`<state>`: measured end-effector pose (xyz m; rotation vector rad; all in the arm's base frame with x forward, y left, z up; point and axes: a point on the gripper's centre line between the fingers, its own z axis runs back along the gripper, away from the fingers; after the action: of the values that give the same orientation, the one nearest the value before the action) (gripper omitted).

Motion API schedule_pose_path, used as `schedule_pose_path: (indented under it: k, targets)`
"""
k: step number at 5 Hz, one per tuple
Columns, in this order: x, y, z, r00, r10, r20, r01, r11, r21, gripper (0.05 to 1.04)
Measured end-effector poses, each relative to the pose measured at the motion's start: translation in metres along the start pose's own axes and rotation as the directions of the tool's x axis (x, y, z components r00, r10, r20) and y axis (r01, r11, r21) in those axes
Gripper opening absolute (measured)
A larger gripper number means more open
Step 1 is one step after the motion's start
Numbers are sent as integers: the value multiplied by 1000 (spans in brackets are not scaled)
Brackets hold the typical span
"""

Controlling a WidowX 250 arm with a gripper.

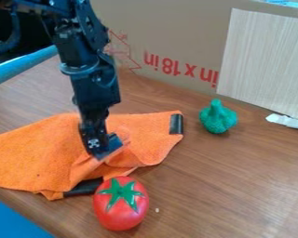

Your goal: Unfold the cloth from bottom right to top left

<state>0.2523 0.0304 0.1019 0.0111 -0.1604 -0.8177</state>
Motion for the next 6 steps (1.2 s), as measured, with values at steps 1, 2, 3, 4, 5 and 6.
schedule_pose_path:
  k: [1, 2, 3, 4, 5, 6]
  targets:
    - [2, 2, 0, 1000, 4, 1, -4, 1000, -1, 999]
    - [3, 6, -5, 1000, 21, -14, -21, 1000, -9, 1002]
    - [1, 7, -8, 998, 33, -51, -34, 999, -31, 952]
    - [2, 2, -13, 996, 18, -90, -23, 998, -56, 672]
    - [1, 2, -12, 996, 8, -92, -13, 999, -51, 369]
    - [-3, 2, -7, 996, 0, -84, -6, 998, -62, 150]
